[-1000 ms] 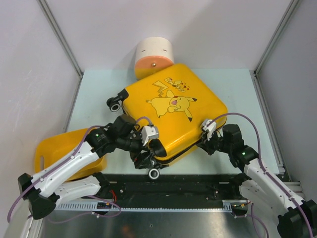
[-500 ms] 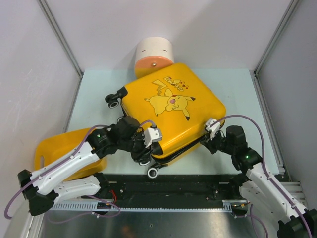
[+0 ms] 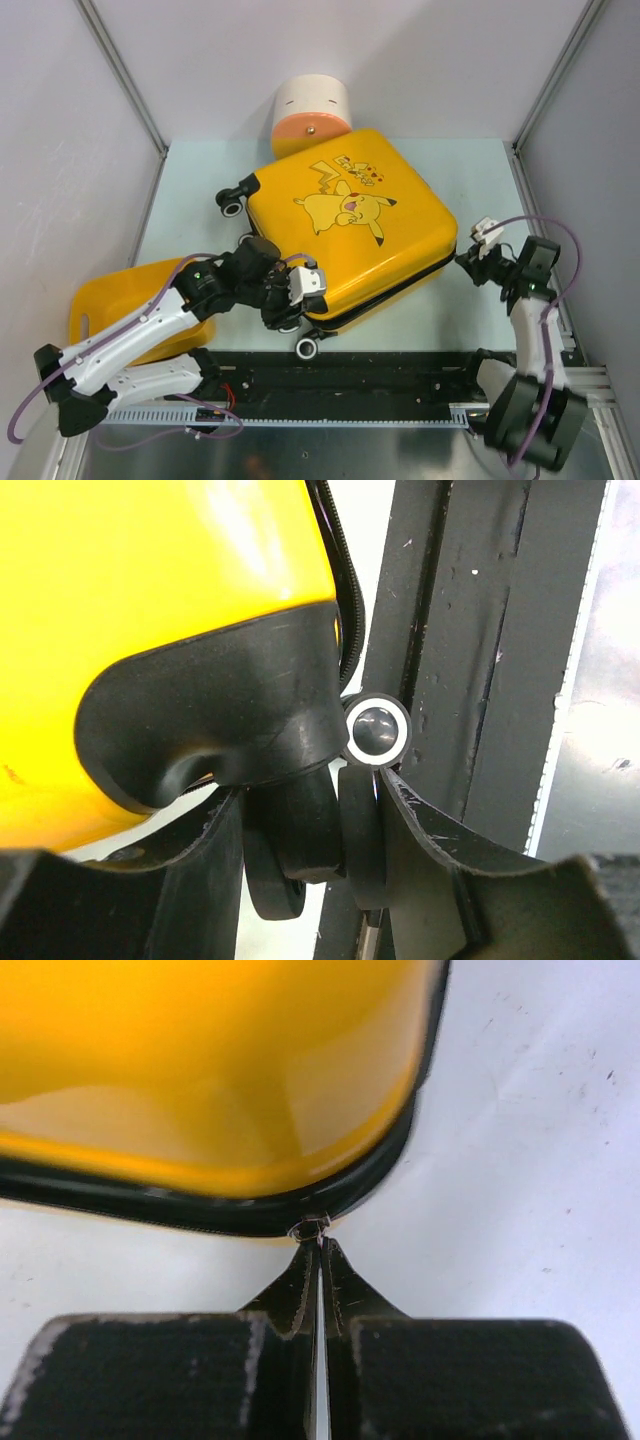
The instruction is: Open, take out, and arrange the luggage
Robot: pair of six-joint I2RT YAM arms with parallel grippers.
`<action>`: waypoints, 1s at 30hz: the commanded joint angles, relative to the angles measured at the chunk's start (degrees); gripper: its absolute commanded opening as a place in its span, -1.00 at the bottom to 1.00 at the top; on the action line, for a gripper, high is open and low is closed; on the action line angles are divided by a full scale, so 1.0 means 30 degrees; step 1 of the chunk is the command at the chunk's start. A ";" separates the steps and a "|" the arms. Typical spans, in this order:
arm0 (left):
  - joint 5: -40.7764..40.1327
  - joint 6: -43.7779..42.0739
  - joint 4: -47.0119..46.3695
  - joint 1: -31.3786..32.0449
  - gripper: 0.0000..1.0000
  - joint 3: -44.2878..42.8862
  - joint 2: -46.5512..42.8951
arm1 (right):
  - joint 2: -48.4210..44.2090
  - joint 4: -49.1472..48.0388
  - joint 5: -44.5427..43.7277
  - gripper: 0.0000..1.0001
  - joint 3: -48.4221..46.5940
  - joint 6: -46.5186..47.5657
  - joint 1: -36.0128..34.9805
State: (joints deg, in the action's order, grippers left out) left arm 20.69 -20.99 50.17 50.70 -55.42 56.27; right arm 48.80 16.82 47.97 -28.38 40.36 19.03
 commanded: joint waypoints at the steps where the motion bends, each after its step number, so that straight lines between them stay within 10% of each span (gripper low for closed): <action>1: -0.0422 -0.3431 0.1938 -0.0171 -1.00 0.1041 -0.0124 | 0.4525 -0.5339 0.2024 -1.00 -0.2869 0.1198 0.1568; 11: 0.0077 -0.4549 0.2142 -0.0171 -0.93 0.1073 0.0021 | 0.9808 -0.7225 0.5017 -1.00 -0.5685 -0.0245 -0.2177; 14: 0.0749 -0.4021 0.2726 -0.0608 -0.10 -0.0857 -0.0093 | 0.9576 -0.3159 0.4930 -1.00 -0.5803 0.2123 -0.3206; 15: 0.1157 -0.3844 0.2816 -0.0900 0.51 -0.2081 -0.0211 | 0.9488 -0.2652 0.4959 -1.00 -0.5774 0.2423 -0.3265; 18: 0.2181 -0.3637 0.3050 -0.2860 0.93 -0.4687 -0.0447 | 0.9165 -0.0865 0.5105 -1.00 -0.5803 0.3506 -0.3237; 30: 0.7249 0.1016 0.2817 -1.3257 0.99 -1.9135 1.0619 | 0.8287 0.7541 0.4930 -1.00 -0.5716 1.0504 -0.4085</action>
State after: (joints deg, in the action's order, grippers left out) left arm 32.75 -25.61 58.76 19.33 -101.91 75.81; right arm 75.94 17.08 52.53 -46.13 62.06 12.12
